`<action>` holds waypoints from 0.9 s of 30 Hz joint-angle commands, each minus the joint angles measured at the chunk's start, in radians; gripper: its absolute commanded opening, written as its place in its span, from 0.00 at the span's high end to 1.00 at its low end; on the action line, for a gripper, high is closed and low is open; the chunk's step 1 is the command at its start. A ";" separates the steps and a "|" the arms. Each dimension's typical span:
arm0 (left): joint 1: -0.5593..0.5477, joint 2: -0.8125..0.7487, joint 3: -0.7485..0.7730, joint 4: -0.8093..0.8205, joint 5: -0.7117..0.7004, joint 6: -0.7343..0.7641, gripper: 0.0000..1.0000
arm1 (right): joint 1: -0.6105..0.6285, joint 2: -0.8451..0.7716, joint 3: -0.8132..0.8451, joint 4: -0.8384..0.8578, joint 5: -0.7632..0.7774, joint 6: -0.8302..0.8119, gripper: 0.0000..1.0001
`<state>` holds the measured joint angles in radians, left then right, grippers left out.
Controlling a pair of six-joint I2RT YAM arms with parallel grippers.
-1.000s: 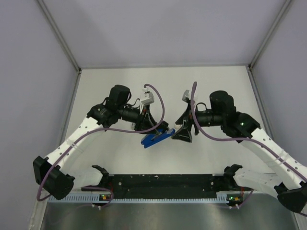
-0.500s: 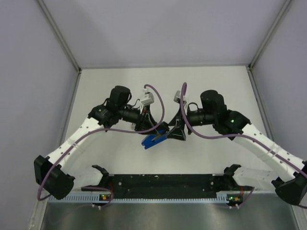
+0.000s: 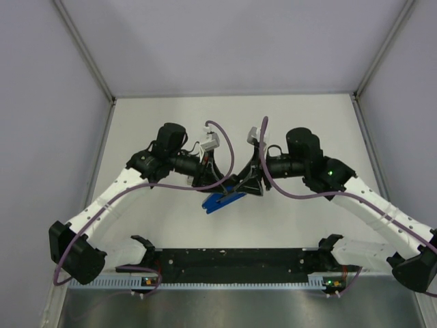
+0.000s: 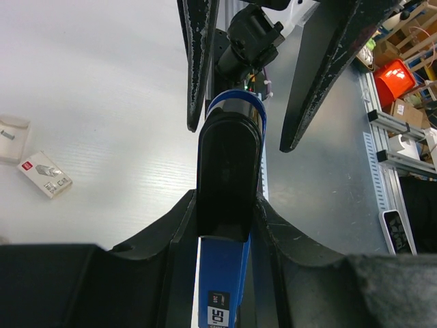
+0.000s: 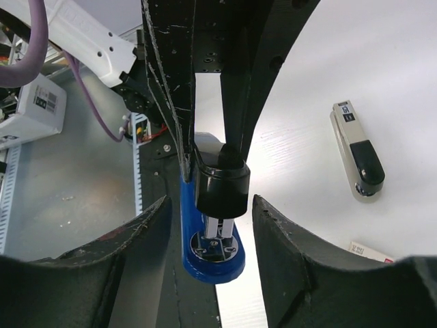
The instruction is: Unload the staples from the stapler
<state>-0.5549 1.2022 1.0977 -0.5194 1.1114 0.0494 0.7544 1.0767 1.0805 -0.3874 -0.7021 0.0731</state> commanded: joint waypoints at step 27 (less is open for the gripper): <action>-0.002 -0.066 -0.007 0.163 0.091 -0.089 1.00 | 0.034 -0.063 -0.071 0.096 0.000 0.011 1.00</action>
<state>-0.5556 1.1843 1.0882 -0.4763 1.1343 0.0280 0.7647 1.0519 1.0374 -0.3714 -0.6964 0.0891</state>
